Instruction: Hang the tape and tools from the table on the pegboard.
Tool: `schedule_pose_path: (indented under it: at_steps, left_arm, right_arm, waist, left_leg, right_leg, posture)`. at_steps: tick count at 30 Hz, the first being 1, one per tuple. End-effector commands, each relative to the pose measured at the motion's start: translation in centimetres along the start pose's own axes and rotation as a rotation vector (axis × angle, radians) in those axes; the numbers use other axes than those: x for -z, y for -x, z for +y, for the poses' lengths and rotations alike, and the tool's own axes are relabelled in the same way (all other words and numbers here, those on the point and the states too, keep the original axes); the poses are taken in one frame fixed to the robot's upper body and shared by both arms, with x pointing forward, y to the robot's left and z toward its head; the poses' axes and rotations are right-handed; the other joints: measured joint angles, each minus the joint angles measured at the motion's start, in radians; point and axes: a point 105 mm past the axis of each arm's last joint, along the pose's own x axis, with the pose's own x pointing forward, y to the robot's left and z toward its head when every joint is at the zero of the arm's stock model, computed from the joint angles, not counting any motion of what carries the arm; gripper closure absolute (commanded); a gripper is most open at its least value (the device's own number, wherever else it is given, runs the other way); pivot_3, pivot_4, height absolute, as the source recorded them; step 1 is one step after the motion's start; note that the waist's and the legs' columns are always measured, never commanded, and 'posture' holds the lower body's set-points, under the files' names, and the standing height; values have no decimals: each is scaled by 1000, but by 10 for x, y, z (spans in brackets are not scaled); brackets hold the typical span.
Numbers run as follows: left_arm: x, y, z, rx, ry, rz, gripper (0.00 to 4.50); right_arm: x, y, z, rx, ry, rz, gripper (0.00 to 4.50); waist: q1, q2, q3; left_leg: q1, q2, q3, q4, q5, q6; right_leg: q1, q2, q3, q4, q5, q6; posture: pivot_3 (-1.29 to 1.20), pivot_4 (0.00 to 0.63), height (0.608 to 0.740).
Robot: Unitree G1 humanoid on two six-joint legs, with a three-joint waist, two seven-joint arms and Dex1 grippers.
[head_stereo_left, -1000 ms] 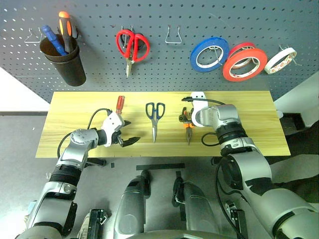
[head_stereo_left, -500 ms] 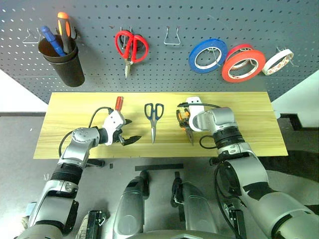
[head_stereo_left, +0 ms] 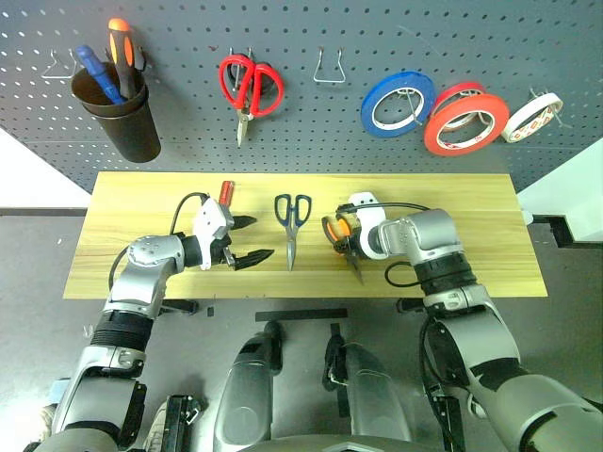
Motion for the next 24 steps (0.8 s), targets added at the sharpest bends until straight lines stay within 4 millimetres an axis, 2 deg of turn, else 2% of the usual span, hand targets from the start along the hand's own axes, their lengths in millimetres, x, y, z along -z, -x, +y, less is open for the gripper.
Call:
schedule_pose_path:
  at_steps: [1,4,9,12,15,21,24]
  left_arm:
    - [-21,14,-7,36,-5,-70,0]
    - [-34,23,-7,39,2,-117,0]
    - [-67,42,-8,40,-53,-229,0]
    - [-82,52,-4,27,-53,-272,0]
    - [-89,62,-1,22,-47,-284,0]
    - [-99,80,8,-26,-50,-311,0]
    - [-113,85,17,-56,-65,-363,0]
  right_arm:
    - [-19,39,27,-126,74,-127,2447]
    - [-26,60,38,-172,95,-206,2447]
    - [-53,105,47,-250,161,-451,2447]
    - [-64,126,45,-284,196,-577,2447]
    - [-77,146,45,-300,236,-678,2447]
    - [-105,183,59,-345,349,-869,2447]
    - [-133,195,60,-280,355,-990,2447]
  waist:
    - [-2,0,-7]
    - [-1,0,-24]
    - [6,0,-56]
    - [20,0,-80]
    - [28,1,-102]
    - [29,7,-132]
    - [29,7,-147]
  left_leg:
    - [0,0,1,0,0,0]
    - [0,0,1,-1,0,0]
    - [0,1,0,-1,-5,2]
    - [0,1,0,-1,-5,2]
    - [1,2,0,-2,-5,2]
    - [1,2,1,-2,-5,2]
    - [2,2,1,-1,-4,2]
  right_leg:
    - [0,0,0,0,0,0]
    - [0,1,-2,-2,0,1]
    - [1,3,-2,-5,1,0]
    - [2,5,-2,-6,1,0]
    - [4,8,-2,-10,2,-1]
    - [6,12,-2,-15,7,0]
    - [7,14,-2,-16,8,-1]
  posture:
    - [247,188,732]
    - [242,160,732]
    - [247,118,732]
    - [257,93,732]
    - [264,72,732]
    - [276,40,732]
    - [278,26,732]
